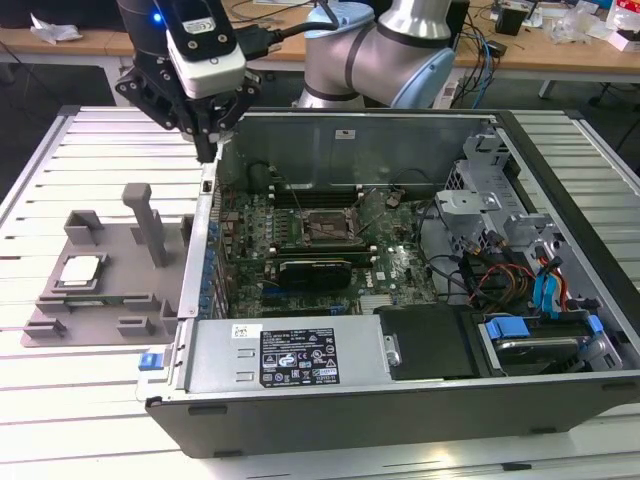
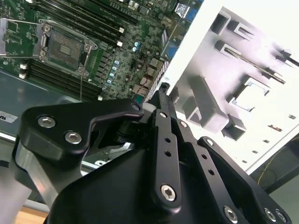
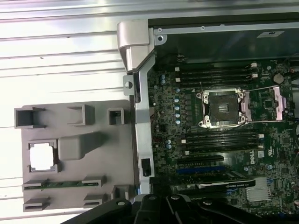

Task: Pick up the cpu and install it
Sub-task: 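Reach for the cpu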

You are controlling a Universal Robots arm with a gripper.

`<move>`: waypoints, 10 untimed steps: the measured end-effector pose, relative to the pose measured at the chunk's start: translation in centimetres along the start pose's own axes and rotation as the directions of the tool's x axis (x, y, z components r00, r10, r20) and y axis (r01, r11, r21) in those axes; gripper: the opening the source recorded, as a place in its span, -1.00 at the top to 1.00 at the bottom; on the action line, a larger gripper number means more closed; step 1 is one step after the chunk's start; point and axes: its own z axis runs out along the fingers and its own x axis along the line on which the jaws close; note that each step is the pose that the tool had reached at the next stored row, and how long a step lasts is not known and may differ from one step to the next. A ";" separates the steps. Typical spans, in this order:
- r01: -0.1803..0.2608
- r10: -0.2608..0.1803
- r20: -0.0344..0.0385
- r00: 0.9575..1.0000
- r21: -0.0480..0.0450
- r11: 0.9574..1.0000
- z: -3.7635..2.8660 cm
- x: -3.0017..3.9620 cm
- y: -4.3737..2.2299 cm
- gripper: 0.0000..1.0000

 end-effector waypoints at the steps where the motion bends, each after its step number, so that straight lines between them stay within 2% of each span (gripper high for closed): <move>1: 0.000 0.000 0.000 1.000 0.000 1.000 -0.01 0.17 0.00 0.79; 10: 0.000 0.000 0.000 1.000 0.000 1.000 -0.05 1.98 -0.03 0.79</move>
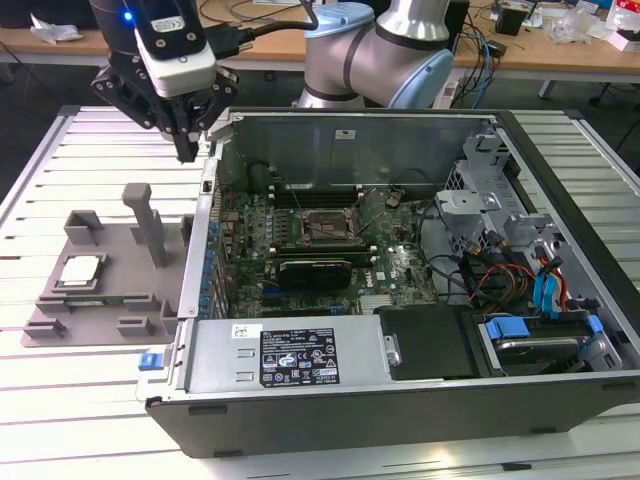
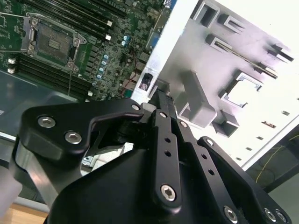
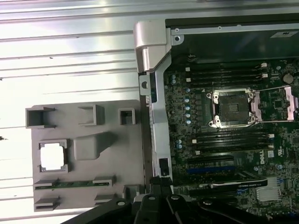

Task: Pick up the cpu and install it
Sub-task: 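Reach for the cpu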

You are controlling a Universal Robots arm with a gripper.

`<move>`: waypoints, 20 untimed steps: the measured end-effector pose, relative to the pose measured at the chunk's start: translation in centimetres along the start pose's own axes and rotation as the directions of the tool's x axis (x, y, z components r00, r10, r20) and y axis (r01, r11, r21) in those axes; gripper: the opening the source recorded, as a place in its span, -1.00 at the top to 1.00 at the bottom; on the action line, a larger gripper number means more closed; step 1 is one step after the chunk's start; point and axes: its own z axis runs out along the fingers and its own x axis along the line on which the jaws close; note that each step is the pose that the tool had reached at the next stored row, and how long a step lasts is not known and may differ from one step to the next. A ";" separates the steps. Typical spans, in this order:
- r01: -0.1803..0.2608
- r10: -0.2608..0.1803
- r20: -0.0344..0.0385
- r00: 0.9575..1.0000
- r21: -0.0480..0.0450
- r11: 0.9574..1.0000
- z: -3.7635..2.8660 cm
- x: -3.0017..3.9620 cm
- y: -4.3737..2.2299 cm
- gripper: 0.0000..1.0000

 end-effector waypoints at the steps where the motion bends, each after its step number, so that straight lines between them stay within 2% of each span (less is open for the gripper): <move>1: 0.000 0.000 0.000 1.000 0.000 1.000 -0.01 0.21 -0.01 0.79; 8: 0.000 0.000 0.000 1.000 0.000 1.000 -0.03 1.07 -0.04 0.79; 18: 0.000 0.000 0.000 1.000 0.000 1.000 -0.05 3.17 -0.15 0.79; 20: 0.000 0.000 0.000 1.000 0.000 1.000 -0.02 3.39 -0.15 0.79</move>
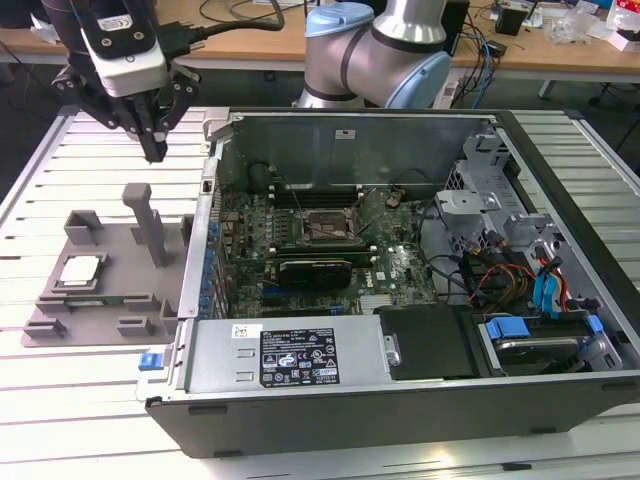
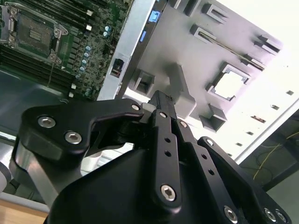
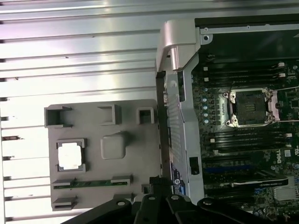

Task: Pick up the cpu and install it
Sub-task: 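Reach for the cpu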

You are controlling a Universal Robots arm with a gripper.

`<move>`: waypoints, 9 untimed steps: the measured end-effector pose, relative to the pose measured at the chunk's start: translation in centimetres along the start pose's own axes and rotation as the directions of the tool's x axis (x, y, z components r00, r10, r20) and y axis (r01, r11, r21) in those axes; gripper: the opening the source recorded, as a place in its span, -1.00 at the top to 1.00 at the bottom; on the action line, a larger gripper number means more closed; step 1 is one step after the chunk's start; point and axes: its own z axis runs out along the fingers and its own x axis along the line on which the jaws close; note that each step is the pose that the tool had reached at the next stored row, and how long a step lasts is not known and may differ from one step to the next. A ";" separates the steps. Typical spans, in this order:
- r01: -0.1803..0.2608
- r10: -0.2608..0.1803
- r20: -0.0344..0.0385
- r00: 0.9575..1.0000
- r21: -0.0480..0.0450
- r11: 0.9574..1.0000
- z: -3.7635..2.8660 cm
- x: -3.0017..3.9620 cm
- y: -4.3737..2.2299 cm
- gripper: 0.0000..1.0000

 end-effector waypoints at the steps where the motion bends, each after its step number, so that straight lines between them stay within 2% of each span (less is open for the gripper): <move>1: 0.000 0.000 0.000 1.000 0.000 1.000 0.05 0.27 -0.01 0.79; 9: 0.000 0.000 0.000 1.000 0.000 1.000 0.31 1.85 -0.12 0.79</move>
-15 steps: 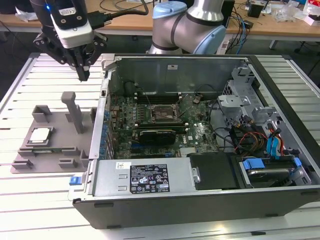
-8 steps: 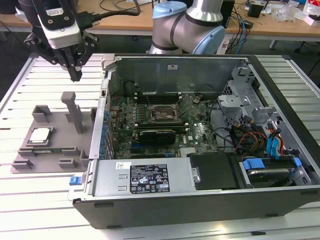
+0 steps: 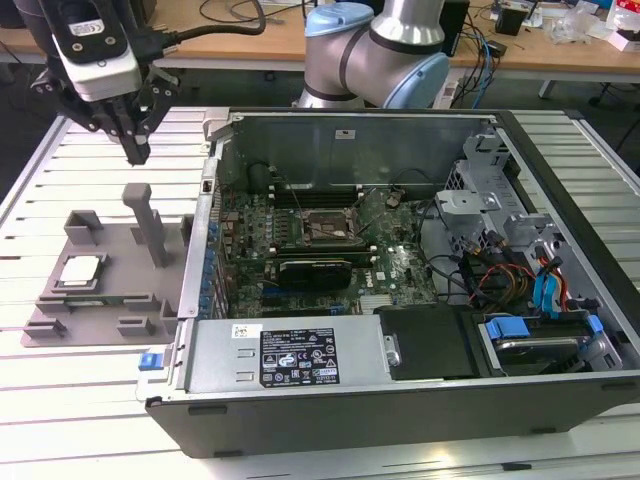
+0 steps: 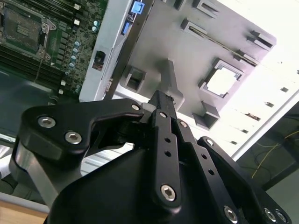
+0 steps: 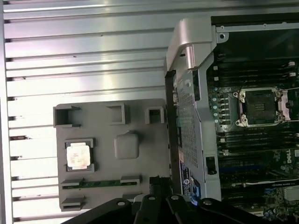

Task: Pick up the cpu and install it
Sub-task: 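Reach for the cpu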

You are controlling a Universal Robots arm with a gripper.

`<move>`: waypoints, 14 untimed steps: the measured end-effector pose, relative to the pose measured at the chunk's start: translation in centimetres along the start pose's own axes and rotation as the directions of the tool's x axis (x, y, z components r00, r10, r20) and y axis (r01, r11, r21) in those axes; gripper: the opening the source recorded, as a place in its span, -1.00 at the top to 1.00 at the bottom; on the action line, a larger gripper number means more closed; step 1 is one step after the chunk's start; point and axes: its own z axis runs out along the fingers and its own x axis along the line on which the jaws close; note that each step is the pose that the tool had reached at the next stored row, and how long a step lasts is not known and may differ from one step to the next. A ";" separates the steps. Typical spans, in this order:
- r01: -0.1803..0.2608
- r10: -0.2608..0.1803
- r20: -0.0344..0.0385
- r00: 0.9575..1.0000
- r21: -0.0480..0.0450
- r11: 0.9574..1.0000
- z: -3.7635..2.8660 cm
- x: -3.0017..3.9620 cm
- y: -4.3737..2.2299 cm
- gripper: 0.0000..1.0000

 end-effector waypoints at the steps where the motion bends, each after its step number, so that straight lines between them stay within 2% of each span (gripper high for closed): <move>1: 0.000 0.000 0.000 1.000 0.000 1.000 0.05 0.25 -0.02 0.79; 3: 0.000 0.000 0.000 1.000 0.000 1.000 0.11 0.51 -0.04 0.79; 10: 0.000 0.000 0.000 1.000 0.000 1.000 0.91 2.19 -0.19 0.79; 14: 0.000 0.000 0.000 1.000 0.000 1.000 1.22 2.69 -0.24 0.79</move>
